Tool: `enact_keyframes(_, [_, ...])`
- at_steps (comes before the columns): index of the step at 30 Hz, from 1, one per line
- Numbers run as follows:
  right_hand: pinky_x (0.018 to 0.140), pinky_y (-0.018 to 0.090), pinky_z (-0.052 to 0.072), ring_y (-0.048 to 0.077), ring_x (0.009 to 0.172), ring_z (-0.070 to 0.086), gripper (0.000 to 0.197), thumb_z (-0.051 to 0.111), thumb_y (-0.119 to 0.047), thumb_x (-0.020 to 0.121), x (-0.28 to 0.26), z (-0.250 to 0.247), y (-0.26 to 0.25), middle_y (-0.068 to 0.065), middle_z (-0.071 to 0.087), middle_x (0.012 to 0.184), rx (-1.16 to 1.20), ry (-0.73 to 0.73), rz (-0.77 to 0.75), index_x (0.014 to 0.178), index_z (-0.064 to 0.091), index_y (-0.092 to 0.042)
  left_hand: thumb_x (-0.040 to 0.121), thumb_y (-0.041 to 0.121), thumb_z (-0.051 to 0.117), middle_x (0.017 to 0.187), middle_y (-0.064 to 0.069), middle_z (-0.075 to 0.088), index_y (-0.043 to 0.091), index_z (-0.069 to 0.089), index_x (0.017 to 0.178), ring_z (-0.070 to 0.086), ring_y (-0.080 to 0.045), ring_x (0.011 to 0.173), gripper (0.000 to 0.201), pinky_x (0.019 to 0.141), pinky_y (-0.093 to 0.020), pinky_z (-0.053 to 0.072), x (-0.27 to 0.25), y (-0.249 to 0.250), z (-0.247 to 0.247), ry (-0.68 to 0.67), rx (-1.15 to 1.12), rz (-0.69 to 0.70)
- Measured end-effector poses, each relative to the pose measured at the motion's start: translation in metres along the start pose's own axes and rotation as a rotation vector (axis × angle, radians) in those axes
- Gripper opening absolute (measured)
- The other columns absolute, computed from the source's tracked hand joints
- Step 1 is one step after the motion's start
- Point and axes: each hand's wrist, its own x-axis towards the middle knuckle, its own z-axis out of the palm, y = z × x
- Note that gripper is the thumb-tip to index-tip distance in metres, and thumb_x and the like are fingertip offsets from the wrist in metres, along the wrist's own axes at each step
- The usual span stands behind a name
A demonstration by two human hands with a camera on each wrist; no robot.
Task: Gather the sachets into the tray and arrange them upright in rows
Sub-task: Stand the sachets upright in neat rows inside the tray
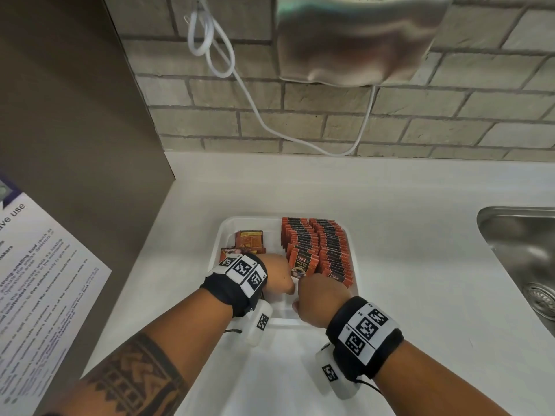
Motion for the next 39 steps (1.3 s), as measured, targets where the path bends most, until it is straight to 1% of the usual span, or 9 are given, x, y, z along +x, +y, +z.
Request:
enact_keyframes(5, [0.08,0.031,0.055,0.02,0.081,0.058,0.026,0.054,-0.031,0.099,-0.002,0.001,0.002,0.001,0.059,0.091,0.022,0.038,-0.009,0.111,0.064,-0.01,0.1,0.031,0.056,0.124,-0.01,0.066,0.012,0.066,0.126,0.061,-0.028,0.113,0.035,0.096,-0.034,0.047,-0.004,0.001,-0.001,0.003,0.027,0.029])
enact_keyframes(10, [0.083,0.033,0.056,0.021,0.082,0.059,0.028,0.055,-0.033,0.099,-0.001,0.002,0.003,0.001,0.059,0.092,0.023,0.031,-0.004,0.111,0.064,-0.01,0.1,0.03,0.052,0.129,-0.01,0.065,0.011,0.066,0.128,0.06,-0.028,0.117,0.036,0.102,-0.038,0.048,0.001,0.0,0.002,-0.053,0.085,0.02])
enact_keyframes(15, [0.071,0.028,0.048,0.019,0.079,0.058,0.021,0.056,-0.026,0.098,0.006,0.001,0.002,-0.001,0.058,0.089,0.041,0.039,0.021,0.112,0.065,-0.012,0.101,0.028,0.052,0.137,-0.013,0.06,0.01,0.059,0.138,0.057,-0.03,0.123,0.041,0.101,-0.037,0.045,0.001,0.007,0.001,-0.057,0.103,0.077])
enact_keyframes(19, [0.068,0.028,0.046,0.019,0.075,0.056,0.02,0.056,-0.023,0.097,0.009,0.003,0.002,-0.002,0.057,0.084,0.03,0.054,0.029,0.109,0.067,-0.012,0.101,0.024,0.052,0.136,-0.014,0.06,0.009,0.056,0.14,0.057,-0.03,0.121,0.042,0.099,-0.035,0.045,0.004,0.009,0.001,-0.044,0.092,0.089])
enact_keyframes(25, [0.07,0.028,0.05,0.019,0.075,0.058,0.019,0.057,-0.022,0.096,0.011,0.004,0.003,-0.002,0.058,0.084,0.051,0.072,0.029,0.108,0.068,-0.013,0.1,0.021,0.054,0.13,-0.013,0.063,0.008,0.06,0.135,0.059,-0.029,0.117,0.037,0.094,-0.032,0.044,0.003,0.011,0.001,-0.011,0.046,0.105])
enact_keyframes(28, [0.072,0.028,0.05,0.019,0.078,0.059,0.018,0.057,-0.023,0.096,0.009,0.004,0.004,-0.002,0.059,0.087,0.068,0.074,0.027,0.108,0.068,-0.014,0.099,0.02,0.055,0.124,-0.013,0.065,0.007,0.064,0.129,0.06,-0.028,0.107,0.033,0.089,-0.031,0.045,0.003,0.009,0.001,-0.004,0.027,0.11])
enact_keyframes(32, [0.073,0.027,0.048,0.019,0.08,0.057,0.023,0.057,-0.026,0.097,0.006,0.004,0.004,0.0,0.065,0.096,0.074,0.095,0.024,0.113,0.067,-0.013,0.098,0.02,0.058,0.126,-0.009,0.067,0.011,0.066,0.129,0.061,-0.026,0.112,0.033,0.097,-0.034,0.048,0.004,0.005,0.0,0.034,-0.04,0.117])
enact_keyframes(35, [0.074,0.027,0.048,0.02,0.089,0.064,0.027,0.058,-0.029,0.098,0.004,0.002,0.003,0.002,0.068,0.106,0.087,0.111,0.04,0.119,0.064,-0.014,0.097,0.02,0.059,0.125,-0.007,0.067,0.013,0.067,0.127,0.061,-0.025,0.112,0.032,0.096,-0.032,0.048,0.005,0.004,-0.001,0.082,-0.09,0.121])
enact_keyframes(39, [0.077,0.027,0.049,0.02,0.093,0.065,0.027,0.057,-0.028,0.098,0.003,-0.001,0.003,0.002,0.068,0.106,0.101,0.114,0.042,0.12,0.064,-0.014,0.096,0.02,0.06,0.123,-0.006,0.068,0.014,0.069,0.125,0.062,-0.024,0.11,0.031,0.093,-0.031,0.049,0.008,0.003,0.0,0.093,-0.108,0.114])
